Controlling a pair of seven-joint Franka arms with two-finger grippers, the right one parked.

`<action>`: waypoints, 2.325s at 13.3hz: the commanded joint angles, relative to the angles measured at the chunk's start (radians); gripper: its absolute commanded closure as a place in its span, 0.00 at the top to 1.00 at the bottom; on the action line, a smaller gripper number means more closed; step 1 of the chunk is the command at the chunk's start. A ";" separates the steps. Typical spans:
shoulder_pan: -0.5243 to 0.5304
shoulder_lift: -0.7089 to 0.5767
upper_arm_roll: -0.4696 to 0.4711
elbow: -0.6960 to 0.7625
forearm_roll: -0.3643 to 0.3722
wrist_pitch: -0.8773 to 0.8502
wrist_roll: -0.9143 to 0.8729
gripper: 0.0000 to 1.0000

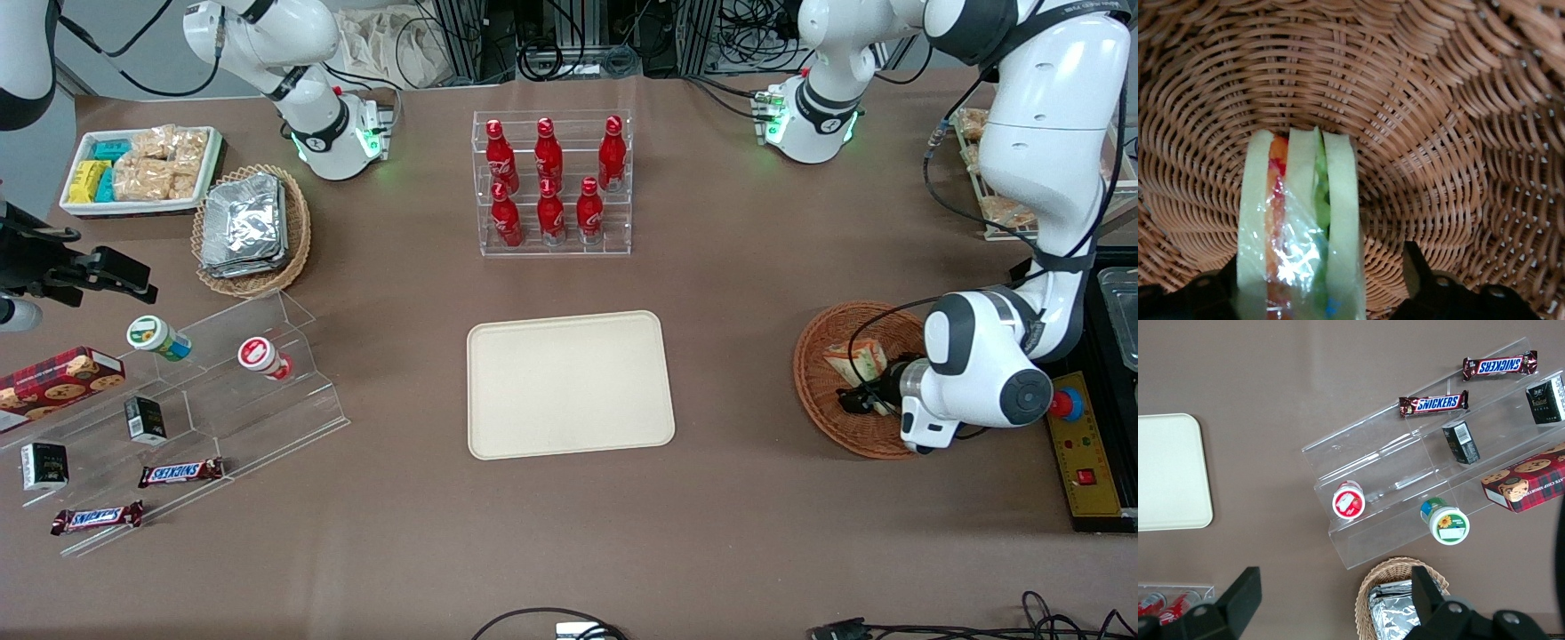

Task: Place sandwich from basket to tray
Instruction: 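Lower the open left gripper around the wrapped sandwich and close it, then lift the sandwich out of the basket with the left gripper, then carry the sandwich with the left gripper over the cream tray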

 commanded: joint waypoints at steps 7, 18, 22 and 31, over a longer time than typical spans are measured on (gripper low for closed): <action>-0.004 -0.078 0.003 -0.030 -0.009 -0.007 -0.008 0.17; -0.066 -0.259 -0.171 0.238 0.024 -0.441 0.102 0.20; -0.194 -0.218 -0.171 0.255 0.042 -0.415 0.168 0.20; -0.414 0.043 -0.168 0.370 0.106 -0.292 0.040 0.22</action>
